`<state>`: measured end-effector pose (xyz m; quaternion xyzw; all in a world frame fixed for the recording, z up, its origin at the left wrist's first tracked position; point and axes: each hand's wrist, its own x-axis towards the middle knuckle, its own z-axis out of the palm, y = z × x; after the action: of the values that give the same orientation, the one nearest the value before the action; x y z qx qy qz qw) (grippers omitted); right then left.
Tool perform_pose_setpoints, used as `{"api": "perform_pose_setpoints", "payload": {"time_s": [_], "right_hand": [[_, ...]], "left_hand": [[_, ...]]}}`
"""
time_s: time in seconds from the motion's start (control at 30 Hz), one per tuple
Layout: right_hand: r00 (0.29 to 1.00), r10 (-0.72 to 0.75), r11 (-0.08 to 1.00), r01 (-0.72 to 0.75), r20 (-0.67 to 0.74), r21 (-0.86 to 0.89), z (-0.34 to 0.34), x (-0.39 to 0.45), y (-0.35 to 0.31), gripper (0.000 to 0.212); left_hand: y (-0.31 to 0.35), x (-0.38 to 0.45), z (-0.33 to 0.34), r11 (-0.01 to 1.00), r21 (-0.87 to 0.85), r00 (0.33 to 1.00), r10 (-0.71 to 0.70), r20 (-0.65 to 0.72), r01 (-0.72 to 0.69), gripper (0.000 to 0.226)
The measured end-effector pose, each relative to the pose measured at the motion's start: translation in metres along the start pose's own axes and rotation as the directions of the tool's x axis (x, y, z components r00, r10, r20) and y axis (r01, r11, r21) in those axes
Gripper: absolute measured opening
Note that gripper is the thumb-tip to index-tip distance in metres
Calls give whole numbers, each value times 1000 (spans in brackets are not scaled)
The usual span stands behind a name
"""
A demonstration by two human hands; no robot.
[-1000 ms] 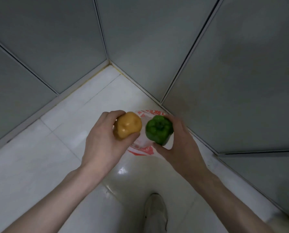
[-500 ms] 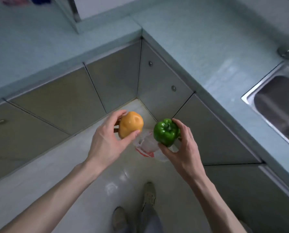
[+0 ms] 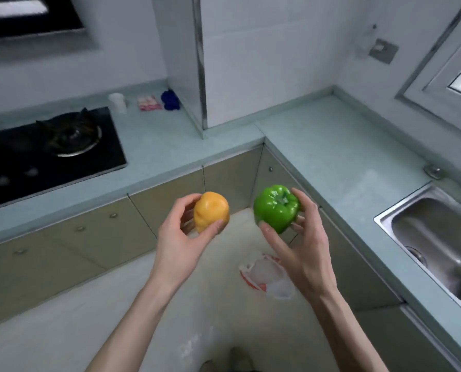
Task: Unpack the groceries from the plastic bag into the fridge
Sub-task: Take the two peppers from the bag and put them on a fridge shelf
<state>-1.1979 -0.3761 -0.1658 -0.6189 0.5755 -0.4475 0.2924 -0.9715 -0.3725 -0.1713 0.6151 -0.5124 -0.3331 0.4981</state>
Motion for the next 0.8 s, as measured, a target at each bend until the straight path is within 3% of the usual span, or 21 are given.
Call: {"api": "perform_pose_setpoints", "payload": {"time_s": [0.1, 0.2, 0.47, 0.63, 0.8], "right_hand": [[997, 19, 987, -31, 78, 157, 6, 2, -28, 83], [986, -14, 963, -32, 166, 268, 12, 5, -51, 73], [897, -204, 873, -15, 393, 488, 52, 16, -100, 69], [801, -303, 825, -51, 516, 563, 89, 11, -133, 70], [637, -422, 803, -68, 645, 592, 129, -15, -173, 71]], "left_hand": [[21, -14, -24, 995, -95, 991, -44, -123, 32, 53], [42, -29, -46, 985, -169, 972, -70, -224, 32, 51], [75, -80, -100, 991, -132, 853, -40, -520, -34, 48], [82, -124, -138, 998, -67, 725, -36, -688, -13, 52], [88, -174, -173, 998, -49, 544, -61, -837, 37, 52]]}}
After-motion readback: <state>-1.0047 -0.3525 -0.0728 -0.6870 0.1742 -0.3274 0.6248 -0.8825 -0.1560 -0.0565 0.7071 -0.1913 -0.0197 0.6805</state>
